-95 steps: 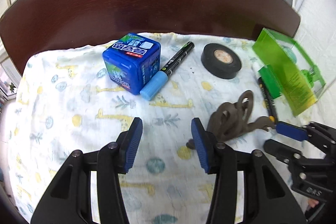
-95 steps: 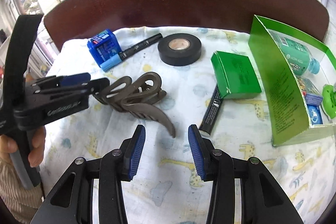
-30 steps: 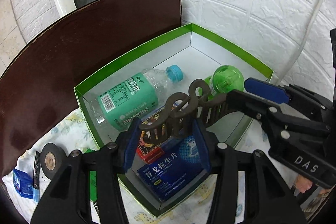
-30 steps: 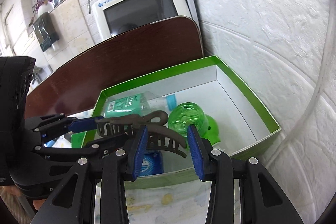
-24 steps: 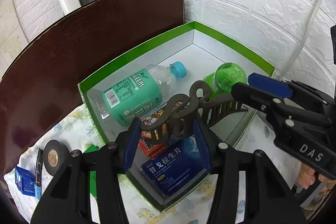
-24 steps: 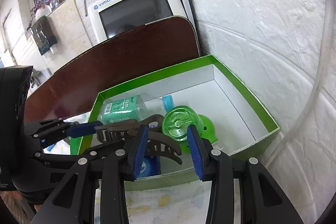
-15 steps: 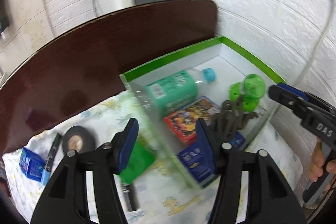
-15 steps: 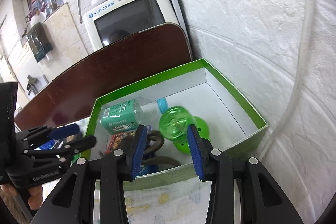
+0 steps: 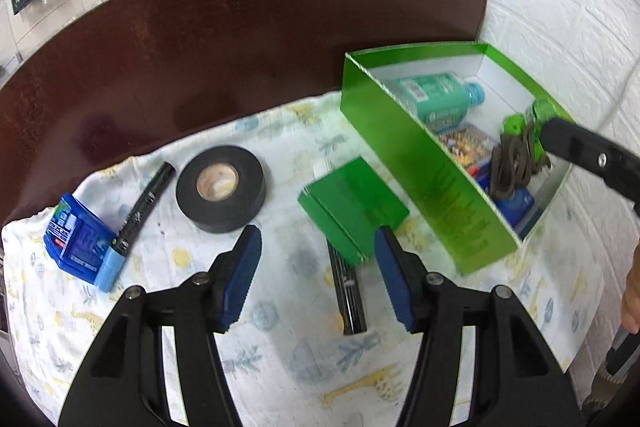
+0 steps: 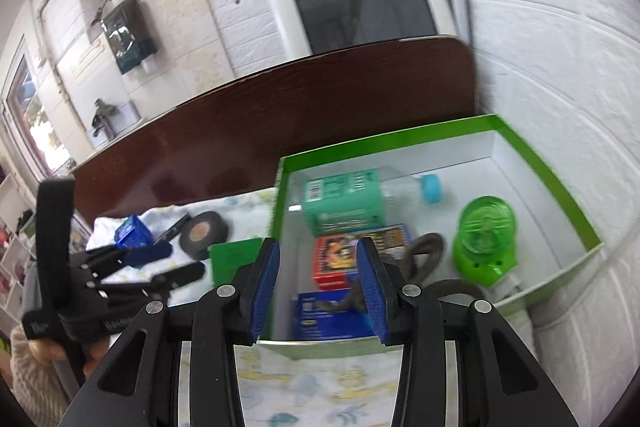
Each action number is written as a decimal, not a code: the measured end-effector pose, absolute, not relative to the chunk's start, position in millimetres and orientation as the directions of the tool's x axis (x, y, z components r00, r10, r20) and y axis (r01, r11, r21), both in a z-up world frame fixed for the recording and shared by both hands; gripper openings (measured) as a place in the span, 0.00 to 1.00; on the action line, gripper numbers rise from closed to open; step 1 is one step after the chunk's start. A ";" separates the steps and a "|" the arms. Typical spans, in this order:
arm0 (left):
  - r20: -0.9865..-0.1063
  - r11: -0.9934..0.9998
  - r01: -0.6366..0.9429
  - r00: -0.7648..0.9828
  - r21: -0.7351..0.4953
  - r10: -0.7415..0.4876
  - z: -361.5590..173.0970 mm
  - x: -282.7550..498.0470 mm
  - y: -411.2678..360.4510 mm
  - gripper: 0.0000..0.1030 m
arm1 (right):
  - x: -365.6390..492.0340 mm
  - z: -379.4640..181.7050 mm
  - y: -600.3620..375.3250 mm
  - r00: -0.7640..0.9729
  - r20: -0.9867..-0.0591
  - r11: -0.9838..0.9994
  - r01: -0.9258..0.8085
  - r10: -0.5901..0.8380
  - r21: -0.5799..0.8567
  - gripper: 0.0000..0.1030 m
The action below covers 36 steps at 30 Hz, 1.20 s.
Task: Organize rigid objects
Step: 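Move the right tool to the white-capped black marker while the left tool approaches the blue-capped marker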
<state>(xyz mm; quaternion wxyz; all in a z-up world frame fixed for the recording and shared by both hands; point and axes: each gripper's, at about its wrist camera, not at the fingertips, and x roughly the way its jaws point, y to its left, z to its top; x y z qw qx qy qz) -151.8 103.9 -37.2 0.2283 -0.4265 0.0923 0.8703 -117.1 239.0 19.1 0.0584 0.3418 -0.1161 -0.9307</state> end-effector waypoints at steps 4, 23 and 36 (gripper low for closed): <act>-0.804 -0.858 -0.513 -0.491 -0.043 0.334 -55.1 -145.9 107.6 0.56 | -123.4 18.8 218.4 -0.742 -0.633 -0.964 0.068 -0.221 0.257 0.41; -0.790 -0.925 -0.374 -0.587 0.070 0.177 -62.1 -219.1 4.9 0.48 | -140.5 -44.2 107.5 -0.524 -0.820 -0.973 0.119 -0.231 0.198 0.41; -0.826 -0.872 -0.441 -0.557 0.213 0.080 -75.4 -255.0 7.5 0.19 | -163.6 -70.1 104.2 -0.484 -0.868 -0.993 0.011 -0.108 0.118 0.39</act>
